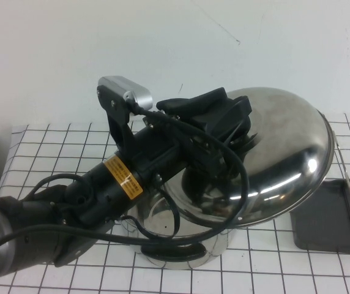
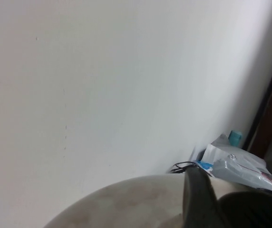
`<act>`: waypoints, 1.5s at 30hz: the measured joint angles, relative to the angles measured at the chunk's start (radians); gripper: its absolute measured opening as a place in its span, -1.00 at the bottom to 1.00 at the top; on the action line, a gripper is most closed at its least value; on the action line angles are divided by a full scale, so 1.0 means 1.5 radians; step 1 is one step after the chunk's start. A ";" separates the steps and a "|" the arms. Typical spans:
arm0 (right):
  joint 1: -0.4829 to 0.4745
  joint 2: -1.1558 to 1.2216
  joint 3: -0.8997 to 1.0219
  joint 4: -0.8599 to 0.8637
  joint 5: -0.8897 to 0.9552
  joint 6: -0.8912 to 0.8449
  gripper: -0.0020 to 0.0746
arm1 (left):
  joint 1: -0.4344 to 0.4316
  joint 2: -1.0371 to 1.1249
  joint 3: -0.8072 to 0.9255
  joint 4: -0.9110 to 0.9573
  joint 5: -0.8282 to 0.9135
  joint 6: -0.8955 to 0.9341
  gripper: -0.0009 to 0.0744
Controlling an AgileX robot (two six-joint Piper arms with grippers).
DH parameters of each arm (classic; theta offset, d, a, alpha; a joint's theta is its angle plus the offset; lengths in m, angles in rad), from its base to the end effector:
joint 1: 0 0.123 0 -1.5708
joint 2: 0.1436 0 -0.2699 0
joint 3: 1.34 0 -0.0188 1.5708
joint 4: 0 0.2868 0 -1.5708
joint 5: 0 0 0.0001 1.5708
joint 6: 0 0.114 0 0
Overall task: Put pot lid on rack
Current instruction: Hand over the pot lid
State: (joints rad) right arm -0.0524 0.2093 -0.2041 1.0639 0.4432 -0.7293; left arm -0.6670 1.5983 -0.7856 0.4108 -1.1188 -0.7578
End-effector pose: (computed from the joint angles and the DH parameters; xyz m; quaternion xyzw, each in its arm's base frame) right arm 0.1376 0.0357 0.2432 0.0035 0.7528 0.2196 0.6205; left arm 0.2675 -0.2627 0.2499 0.1772 0.5523 -0.5532 0.5980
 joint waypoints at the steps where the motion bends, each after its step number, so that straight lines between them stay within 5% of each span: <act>1: 0.000 0.032 -0.017 0.036 0.008 -0.040 -0.61 | 0.000 0.000 0.000 -0.002 0.000 0.000 -0.12; 7: 0.000 0.201 -0.094 0.344 0.066 -0.303 0.19 | 0.000 0.000 0.000 -0.041 -0.001 -0.002 -0.12; 12: 0.000 0.334 -0.144 0.409 0.113 -0.338 0.61 | 0.000 0.000 0.000 -0.075 -0.001 -0.037 -0.12; 23: 0.000 0.567 -0.287 0.413 0.316 -0.276 0.65 | 0.000 0.000 0.000 -0.077 -0.001 -0.094 -0.12; 34: 0.000 0.678 -0.364 0.413 0.375 -0.204 0.63 | 0.000 0.000 0.000 -0.077 -0.001 -0.105 -0.12; 45: 0.011 0.710 -0.393 0.413 0.390 -0.171 0.34 | 0.000 0.000 -0.008 -0.070 -0.001 -0.106 -0.12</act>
State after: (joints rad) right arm -0.0366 1.2741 -0.7932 1.6836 1.0280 -0.9855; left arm -0.6670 1.5983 -0.7971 0.3064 -1.1201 -0.9169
